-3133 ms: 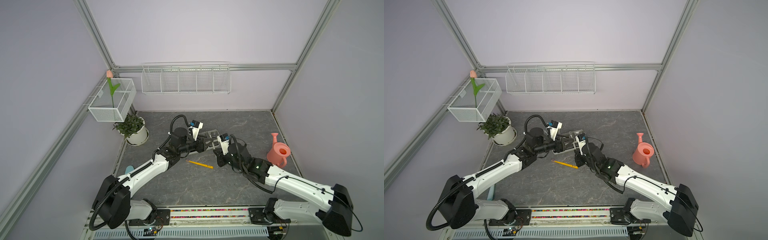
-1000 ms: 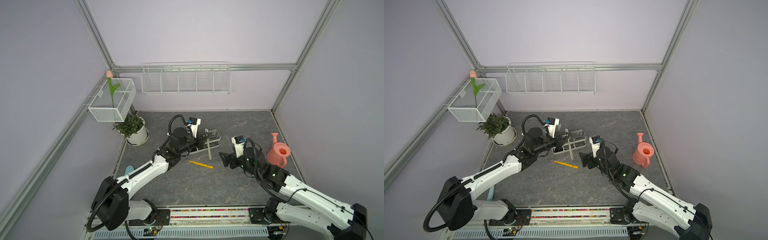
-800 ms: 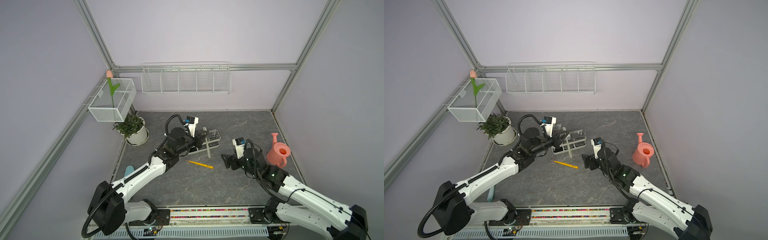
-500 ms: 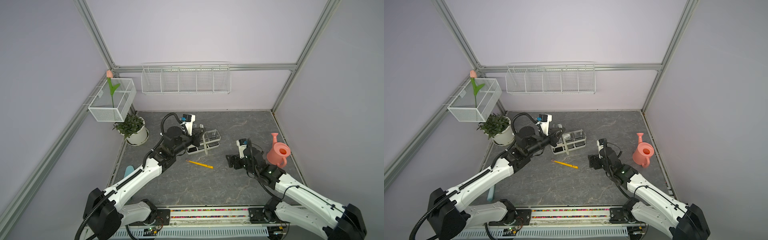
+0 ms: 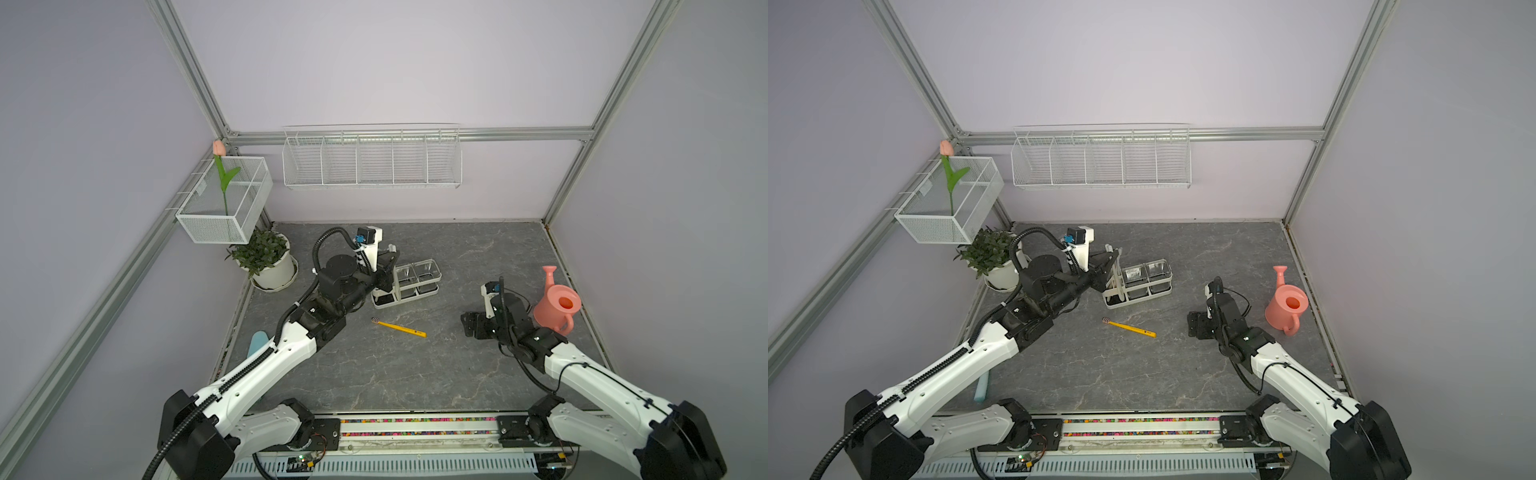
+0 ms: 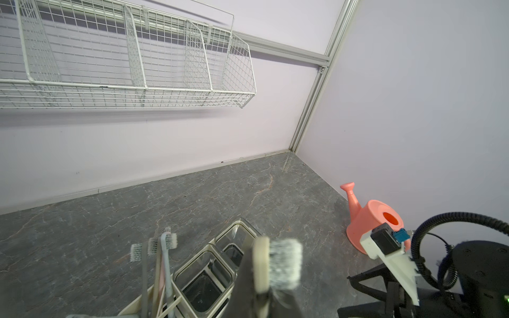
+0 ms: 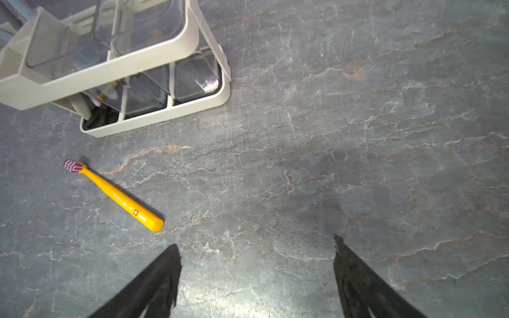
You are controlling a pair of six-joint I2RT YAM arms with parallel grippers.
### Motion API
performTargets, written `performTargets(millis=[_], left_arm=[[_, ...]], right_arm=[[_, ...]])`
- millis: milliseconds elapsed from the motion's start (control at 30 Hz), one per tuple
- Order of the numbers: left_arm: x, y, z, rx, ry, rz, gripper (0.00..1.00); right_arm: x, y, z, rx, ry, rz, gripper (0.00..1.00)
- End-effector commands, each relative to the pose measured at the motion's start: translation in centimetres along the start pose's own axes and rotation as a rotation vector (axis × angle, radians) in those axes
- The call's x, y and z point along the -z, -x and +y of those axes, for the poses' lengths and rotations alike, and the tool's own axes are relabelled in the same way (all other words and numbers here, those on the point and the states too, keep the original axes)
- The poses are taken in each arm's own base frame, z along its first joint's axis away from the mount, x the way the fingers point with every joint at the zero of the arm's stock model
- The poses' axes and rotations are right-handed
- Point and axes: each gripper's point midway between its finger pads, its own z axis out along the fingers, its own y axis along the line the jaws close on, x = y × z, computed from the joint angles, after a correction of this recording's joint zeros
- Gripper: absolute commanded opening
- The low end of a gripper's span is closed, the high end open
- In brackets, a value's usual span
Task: Place the toothbrush into the toothbrush holder
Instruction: Pick up the toothbrush from the center of the board, then place the toothbrush in the toothbrush holder.
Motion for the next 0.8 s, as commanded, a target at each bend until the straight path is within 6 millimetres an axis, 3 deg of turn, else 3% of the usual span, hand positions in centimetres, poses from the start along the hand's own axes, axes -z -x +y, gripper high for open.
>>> performTargets(millis=[0,400,767], left_arm=[[-0.3,1.3,0.1,-0.071,0.016,-0.030,0.00],[-1.7,0.8,0.0,-0.217,-0.005,-0.063,0.00],[-2.4,0.5,1.6,-0.256,0.082,-0.063,0.00]], right_arm=[[-0.5,-0.5,0.3,-0.001,0.038,0.029,0.89],[-0.2,-0.6,0.8,0.031,0.092,-0.013,0.89],[-1.2,-1.5,0.8,0.038,0.095,0.041,0.89]])
